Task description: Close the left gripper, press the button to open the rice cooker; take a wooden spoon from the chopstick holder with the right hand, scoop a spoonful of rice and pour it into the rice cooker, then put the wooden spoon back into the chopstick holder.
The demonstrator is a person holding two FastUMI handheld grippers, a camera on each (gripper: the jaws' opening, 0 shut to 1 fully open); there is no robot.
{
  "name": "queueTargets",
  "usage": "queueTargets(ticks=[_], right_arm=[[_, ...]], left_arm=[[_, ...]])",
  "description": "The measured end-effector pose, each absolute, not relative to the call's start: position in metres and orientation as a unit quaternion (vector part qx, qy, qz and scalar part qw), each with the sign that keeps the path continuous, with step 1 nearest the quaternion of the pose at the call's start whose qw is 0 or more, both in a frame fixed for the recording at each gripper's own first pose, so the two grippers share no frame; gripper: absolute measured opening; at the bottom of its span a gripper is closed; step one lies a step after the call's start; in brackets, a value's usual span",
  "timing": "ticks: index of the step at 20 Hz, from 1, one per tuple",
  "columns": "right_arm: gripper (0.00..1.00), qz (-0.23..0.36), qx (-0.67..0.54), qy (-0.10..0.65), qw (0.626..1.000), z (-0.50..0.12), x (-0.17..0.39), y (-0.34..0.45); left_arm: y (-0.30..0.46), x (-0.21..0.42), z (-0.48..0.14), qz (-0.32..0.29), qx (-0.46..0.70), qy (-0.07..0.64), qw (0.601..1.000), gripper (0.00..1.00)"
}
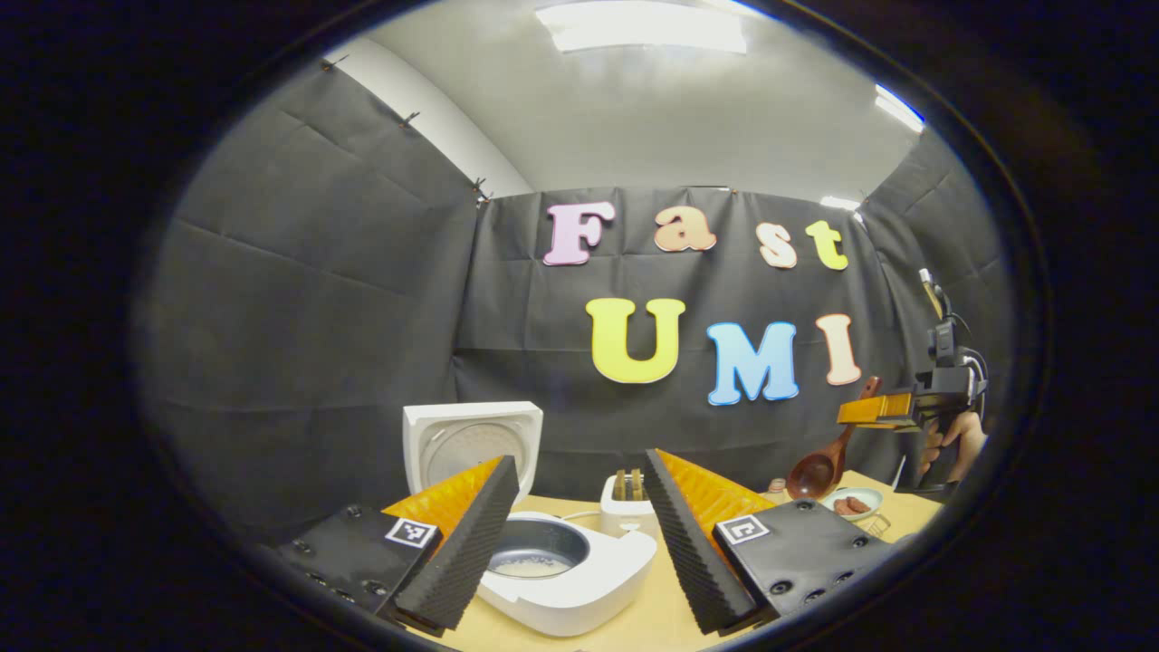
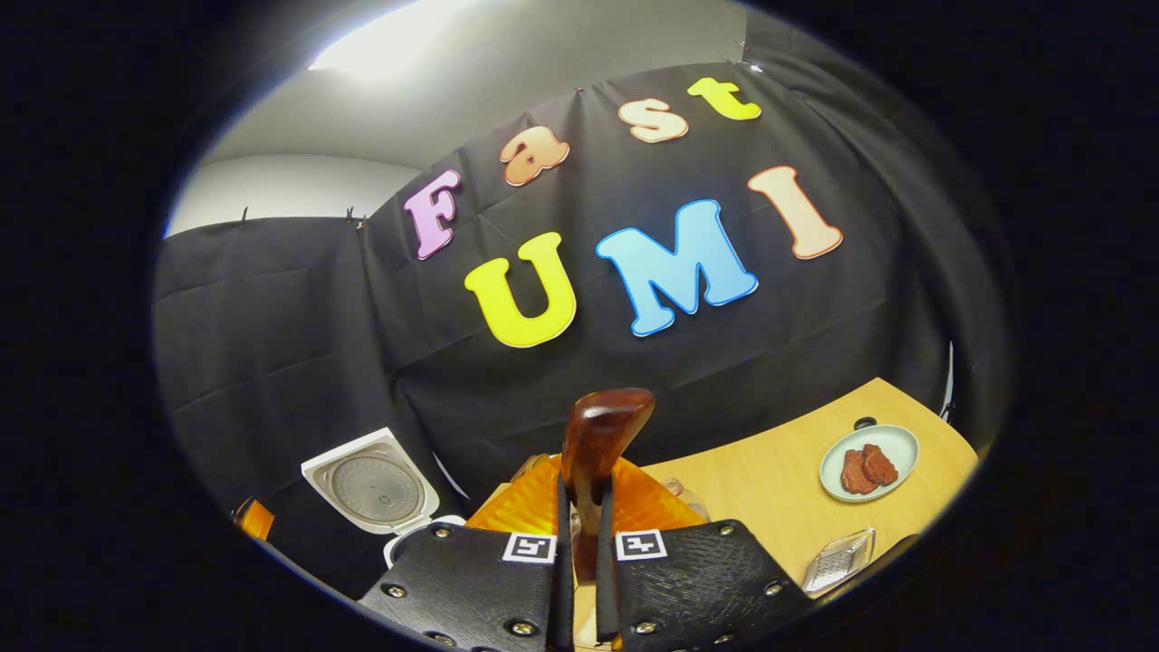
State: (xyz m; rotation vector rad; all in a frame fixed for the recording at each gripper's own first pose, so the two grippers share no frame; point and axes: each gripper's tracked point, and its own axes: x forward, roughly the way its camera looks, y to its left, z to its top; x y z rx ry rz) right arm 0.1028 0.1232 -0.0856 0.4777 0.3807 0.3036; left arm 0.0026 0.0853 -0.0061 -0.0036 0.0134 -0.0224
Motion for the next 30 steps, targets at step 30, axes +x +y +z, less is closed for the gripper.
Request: queueTargets(ticks=[30], right_arm=[[0.11,0.013,0.196,0.307,0.931,-0.251,0.045,-0.06]], left_arm=[[-0.044,-0.005,-0.009,-0.056,0.034,0.022,0.998,0.99]])
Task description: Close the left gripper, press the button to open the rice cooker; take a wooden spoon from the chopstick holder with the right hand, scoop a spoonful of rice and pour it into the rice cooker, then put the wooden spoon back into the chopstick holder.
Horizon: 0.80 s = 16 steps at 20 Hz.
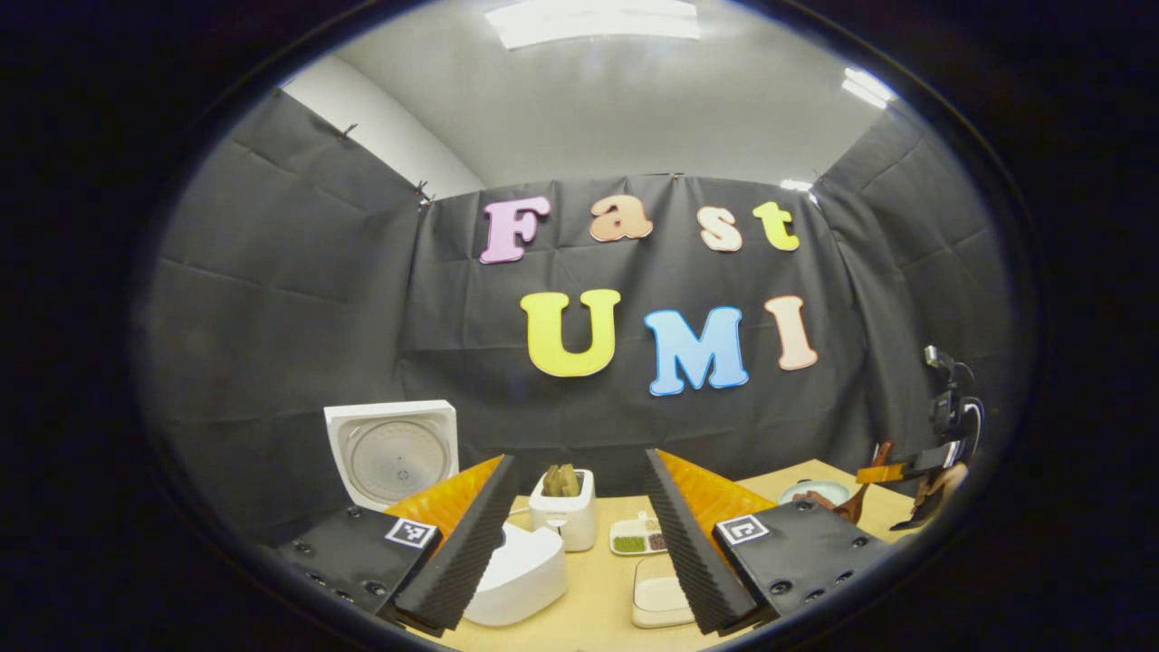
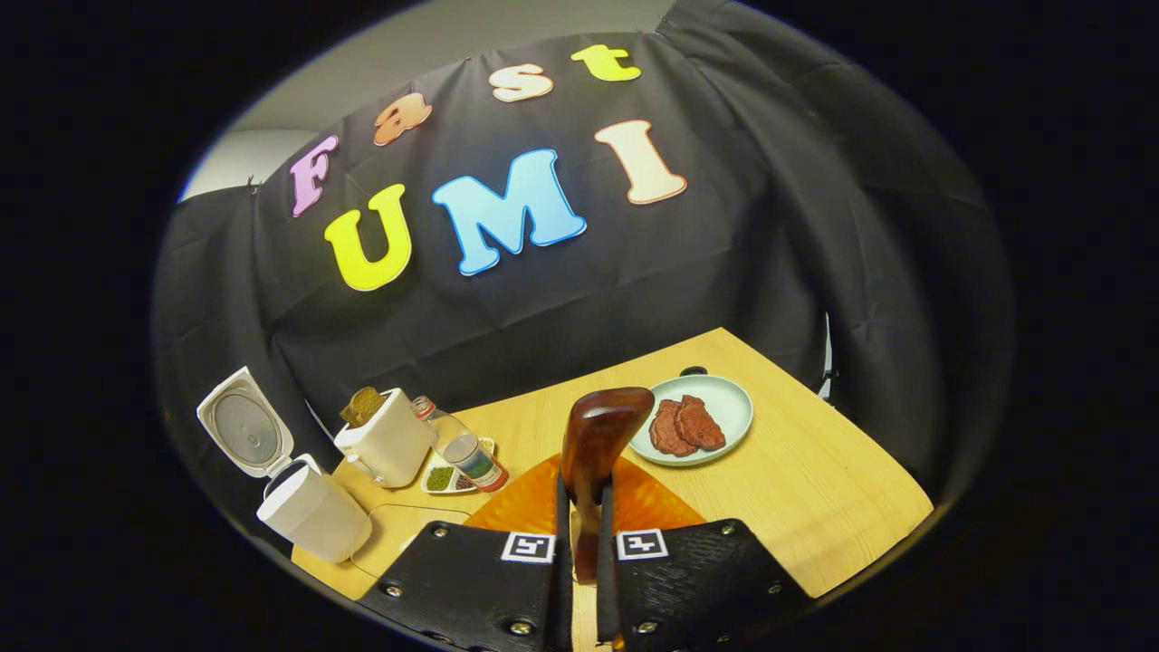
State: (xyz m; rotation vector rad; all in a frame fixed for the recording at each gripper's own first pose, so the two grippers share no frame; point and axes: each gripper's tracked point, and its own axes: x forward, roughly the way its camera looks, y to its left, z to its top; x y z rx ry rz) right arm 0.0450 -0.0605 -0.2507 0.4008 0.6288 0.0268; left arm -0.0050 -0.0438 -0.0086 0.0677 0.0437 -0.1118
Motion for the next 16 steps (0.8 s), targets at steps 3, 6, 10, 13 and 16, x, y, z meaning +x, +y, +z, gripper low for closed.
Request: queueTargets(ticks=[3,6,10,13,16], right_arm=[[0.13,0.017,0.224,0.316,0.922,-0.257,0.04,-0.059],[0.19,-0.009,0.223,0.336,0.915,-0.276,0.029,-0.073],[0.61,-0.03,0.216,0.325,0.92,-0.272,0.019,-0.092],[1.0,-0.055,0.179,0.302,0.935,-0.257,0.018,-0.112],[0.98,-0.06,0.138,0.267,0.952,-0.225,0.022,-0.119]], left_arm=[[-0.047,-0.008,-0.003,-0.056,0.044,0.015,0.997,0.99],[-0.049,-0.01,0.0,-0.057,0.042,0.01,0.997,0.96],[-0.048,-0.012,-0.006,-0.053,0.03,0.017,0.998,0.99],[-0.048,-0.012,-0.004,-0.052,0.027,0.015,0.998,0.99],[-0.048,-0.008,-0.002,-0.051,0.029,0.01,0.998,0.97]])
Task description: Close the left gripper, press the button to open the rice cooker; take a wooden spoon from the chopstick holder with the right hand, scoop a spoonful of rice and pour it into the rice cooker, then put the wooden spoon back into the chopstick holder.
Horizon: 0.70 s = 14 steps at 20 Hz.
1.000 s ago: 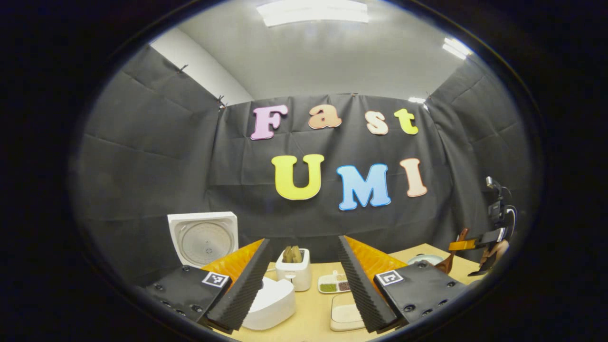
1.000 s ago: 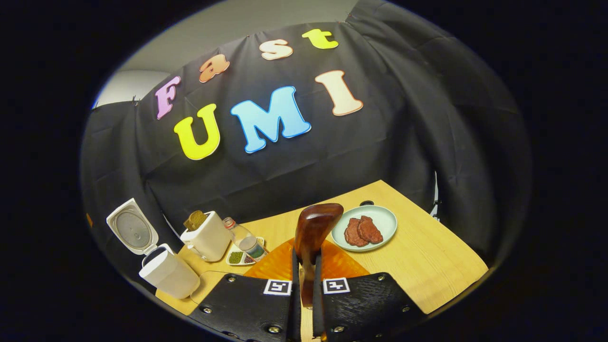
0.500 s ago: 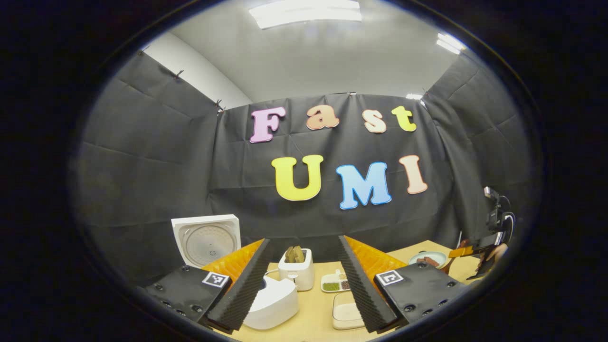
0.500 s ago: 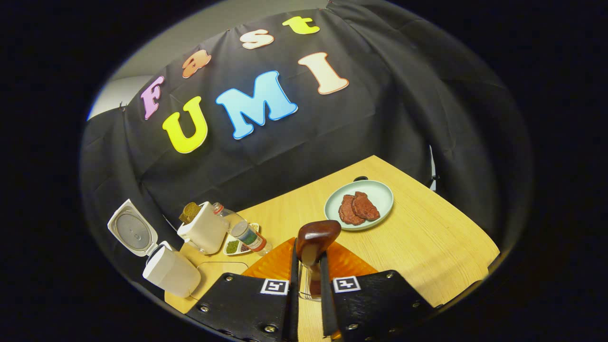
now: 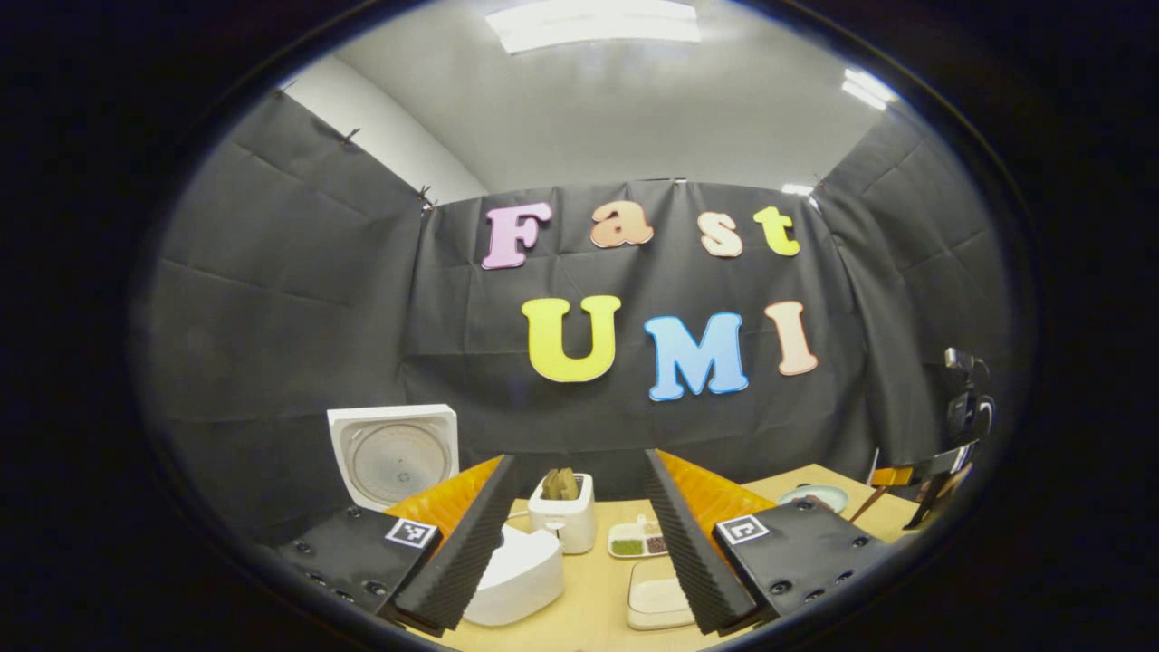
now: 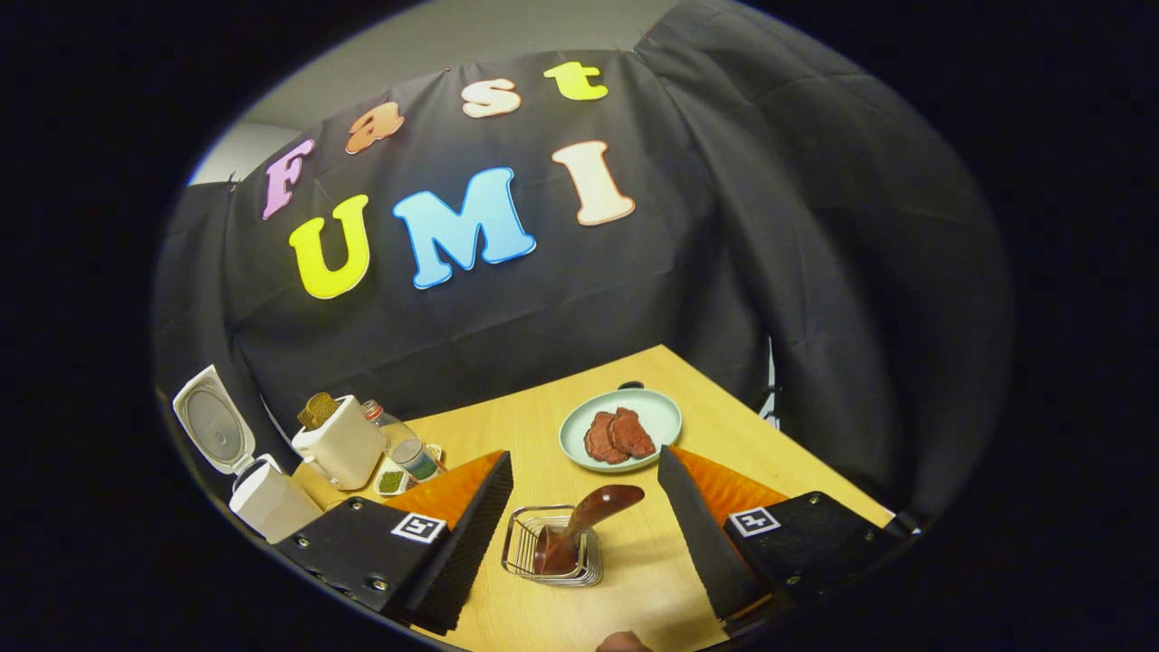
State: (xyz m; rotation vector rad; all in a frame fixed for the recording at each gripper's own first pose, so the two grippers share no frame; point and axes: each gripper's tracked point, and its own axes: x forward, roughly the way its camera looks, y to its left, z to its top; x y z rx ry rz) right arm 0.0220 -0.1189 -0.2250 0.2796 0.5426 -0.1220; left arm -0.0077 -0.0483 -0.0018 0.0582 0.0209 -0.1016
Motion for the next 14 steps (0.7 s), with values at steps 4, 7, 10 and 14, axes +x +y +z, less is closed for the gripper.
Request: queueTargets(ticks=[4,7,10,14], right_arm=[[0.98,-0.04,0.099,0.223,0.969,-0.174,0.019,-0.107],[0.98,-0.024,0.079,0.191,0.978,-0.143,0.01,-0.093],[0.98,-0.017,0.068,0.171,0.983,-0.125,0.0,-0.08],[0.98,-0.021,0.046,0.163,0.985,-0.115,-0.011,-0.071]], left_arm=[[-0.033,0.005,-0.001,-0.026,0.042,0.012,0.999,0.96],[-0.009,0.024,-0.003,0.007,0.054,0.021,0.998,0.96],[0.015,0.043,-0.009,0.034,0.034,0.035,0.998,0.97],[0.058,0.069,-0.005,0.074,0.044,0.03,0.996,0.97]])
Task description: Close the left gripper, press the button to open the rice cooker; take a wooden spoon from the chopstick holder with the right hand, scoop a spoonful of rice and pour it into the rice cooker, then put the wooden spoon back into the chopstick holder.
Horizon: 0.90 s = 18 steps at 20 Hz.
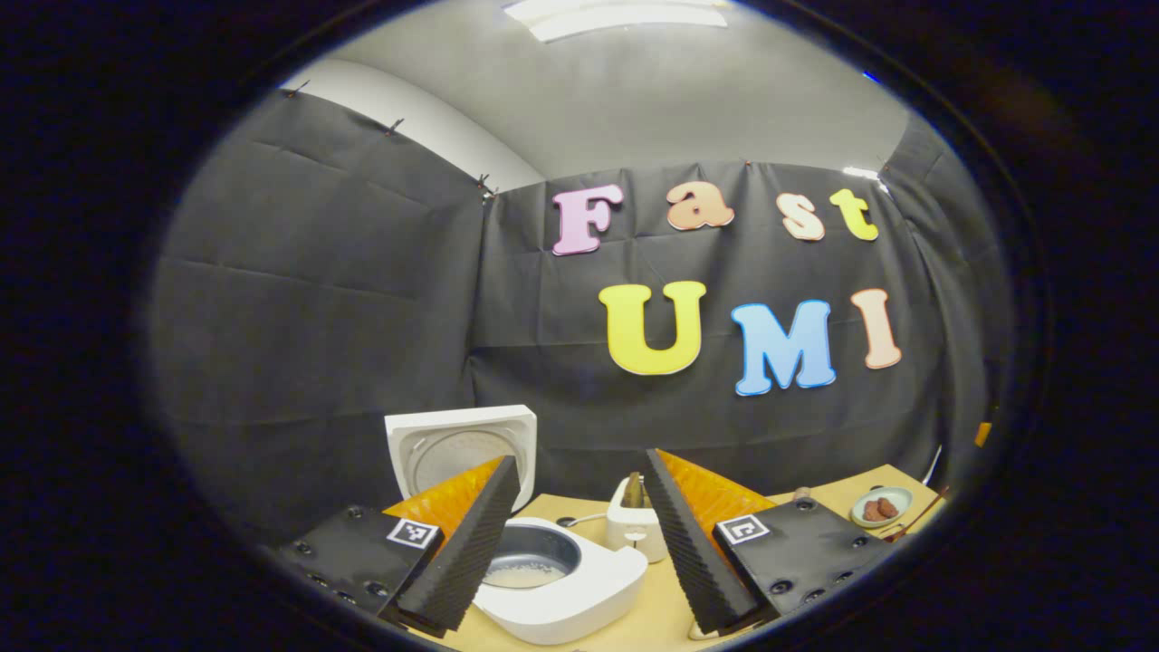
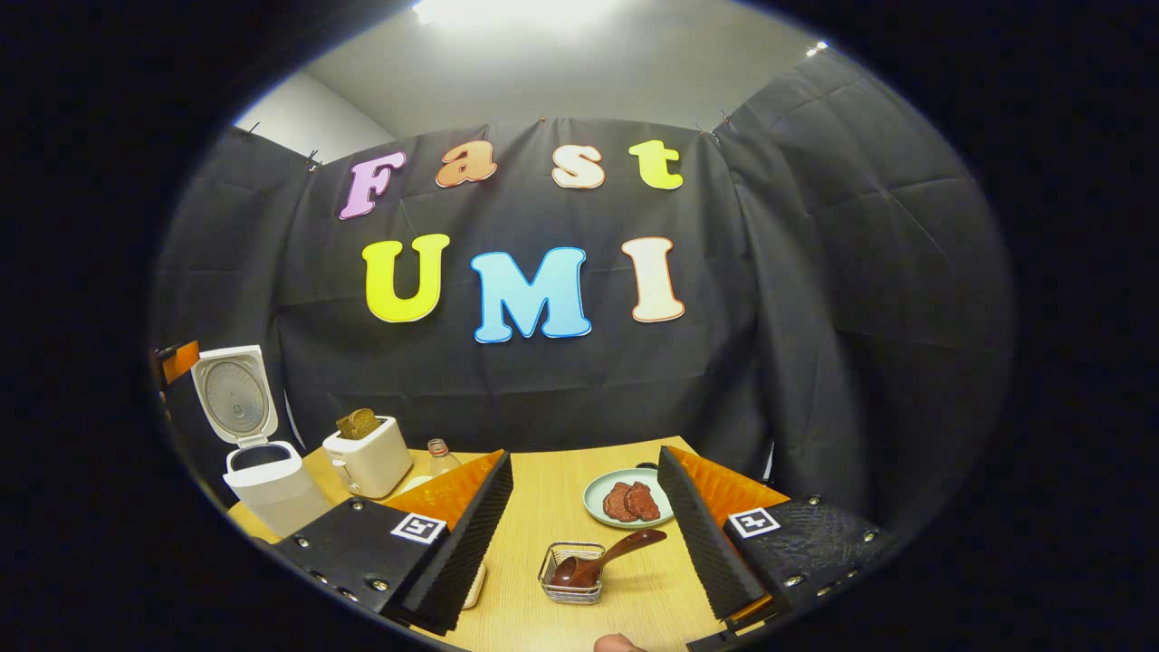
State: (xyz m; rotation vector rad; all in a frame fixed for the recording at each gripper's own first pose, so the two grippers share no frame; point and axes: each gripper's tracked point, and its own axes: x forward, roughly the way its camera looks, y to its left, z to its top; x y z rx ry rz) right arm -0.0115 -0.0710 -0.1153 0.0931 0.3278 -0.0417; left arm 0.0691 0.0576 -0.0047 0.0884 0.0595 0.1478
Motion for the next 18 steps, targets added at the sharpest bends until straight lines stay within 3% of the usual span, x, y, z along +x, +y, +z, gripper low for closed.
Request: queueTargets(ticks=[9,18], right_arm=[[0.98,-0.041,0.028,0.139,0.989,-0.089,-0.029,-0.041],[0.98,-0.07,0.023,0.153,0.985,-0.097,-0.036,-0.019]], left_arm=[[0.147,0.144,-0.006,0.14,0.06,0.03,0.988,0.96],[0.202,0.215,0.007,0.158,0.069,0.008,0.985,0.96]])
